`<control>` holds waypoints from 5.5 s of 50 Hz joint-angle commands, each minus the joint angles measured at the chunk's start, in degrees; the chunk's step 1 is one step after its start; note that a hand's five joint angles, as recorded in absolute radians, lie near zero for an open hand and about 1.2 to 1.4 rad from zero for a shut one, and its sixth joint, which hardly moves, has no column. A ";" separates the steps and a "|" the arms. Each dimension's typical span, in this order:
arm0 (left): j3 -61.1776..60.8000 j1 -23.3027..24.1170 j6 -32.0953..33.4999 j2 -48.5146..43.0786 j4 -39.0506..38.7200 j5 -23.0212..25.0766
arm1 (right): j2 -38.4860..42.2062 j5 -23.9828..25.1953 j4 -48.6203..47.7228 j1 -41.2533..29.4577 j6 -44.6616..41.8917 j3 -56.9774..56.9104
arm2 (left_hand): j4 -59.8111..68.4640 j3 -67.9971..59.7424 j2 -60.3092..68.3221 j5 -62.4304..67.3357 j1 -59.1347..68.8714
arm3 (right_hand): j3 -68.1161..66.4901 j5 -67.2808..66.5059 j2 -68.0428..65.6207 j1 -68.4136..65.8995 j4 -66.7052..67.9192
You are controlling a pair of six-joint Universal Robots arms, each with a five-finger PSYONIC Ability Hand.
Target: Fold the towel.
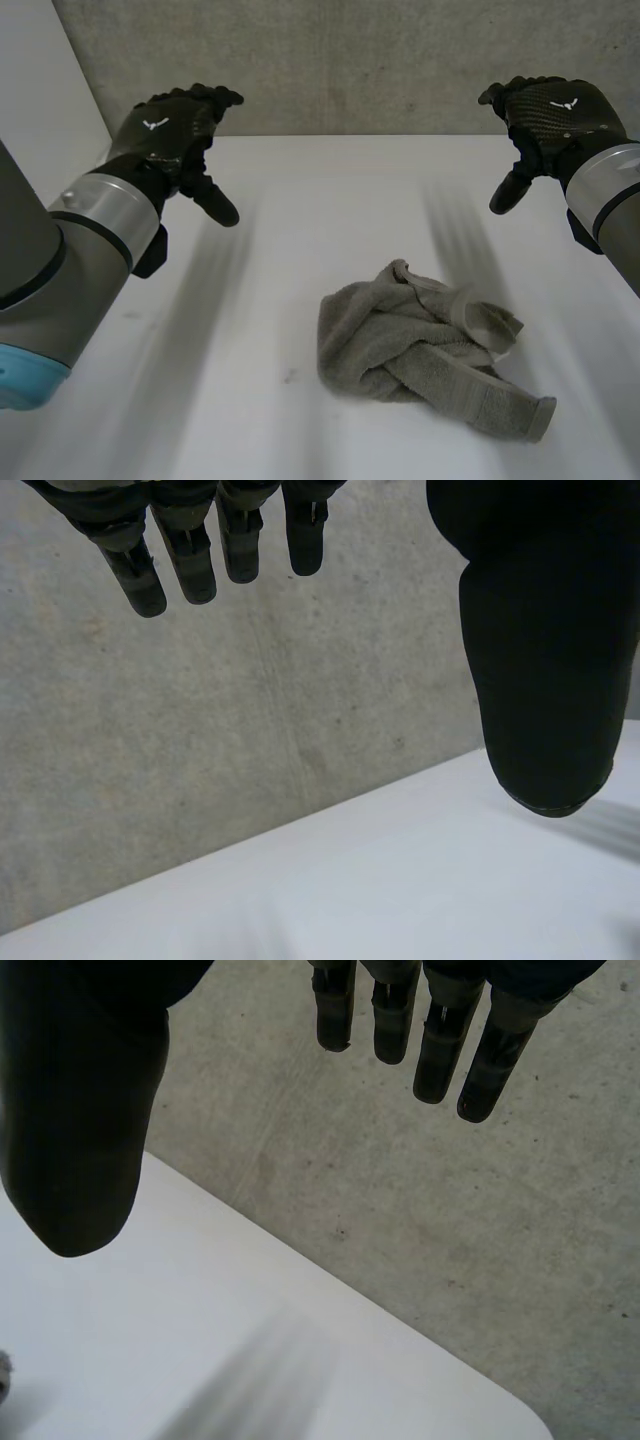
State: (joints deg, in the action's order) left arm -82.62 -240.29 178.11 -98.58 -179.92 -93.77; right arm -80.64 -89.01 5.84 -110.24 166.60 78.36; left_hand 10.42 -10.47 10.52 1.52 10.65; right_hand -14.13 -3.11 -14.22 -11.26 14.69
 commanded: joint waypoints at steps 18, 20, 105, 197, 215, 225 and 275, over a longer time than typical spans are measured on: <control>-1.75 6.50 0.39 -16.37 -3.41 7.63 | 5.57 7.97 18.16 0.03 -14.63 0.47 | 3.32 -3.27 3.22 2.22 3.09 | 4.13 3.11 4.22 1.26 -4.69; -1.93 6.94 0.39 -17.60 -4.12 7.89 | 7.26 8.41 18.07 0.03 -15.69 1.00 | 4.16 -4.11 4.06 3.06 3.93 | 4.13 3.11 4.22 1.26 -4.69; 1.76 8.09 -6.02 -24.74 -24.69 6.40 | -20.25 16.85 -10.06 -2.35 -4.97 8.39 | 28.72 -28.67 28.62 27.62 28.49 | -65.87 -66.89 -65.78 -68.74 65.31; 29.27 -0.61 10.85 -26.14 -18.19 -2.04 | 22.28 15.35 -29.04 1.78 -4.79 -16.84 | 69.58 -69.53 69.48 68.48 69.35 | -65.87 -66.89 -65.78 -68.74 65.31; 1.80 2.72 11.29 -10.58 -24.07 -10.12 | 18.32 23.34 -29.86 2.93 8.05 -8.76 | 69.58 -69.53 69.48 68.48 69.35 | -65.87 -66.89 -65.78 -68.74 65.31; -13.17 7.73 11.29 -19.44 -29.43 -10.03 | 28.33 26.25 -19.91 3.10 -6.25 -2.17 | 69.58 -69.53 69.48 68.48 69.35 | -65.87 -66.89 -65.78 -68.74 65.31; -23.37 14.50 11.29 -12.96 -25.92 -10.03 | 19.46 7.80 -5.58 0.30 12.43 6.90 | 69.58 -69.53 69.48 68.48 69.35 | -3.35 -4.37 -3.26 -6.23 2.80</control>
State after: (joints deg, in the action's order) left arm -105.31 -225.64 189.35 -111.63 -205.69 -103.83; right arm -67.02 -76.75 -0.11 -106.32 178.73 88.49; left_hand 69.87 -69.77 69.78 59.19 68.52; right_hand -22.26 -9.81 -23.39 -22.52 22.08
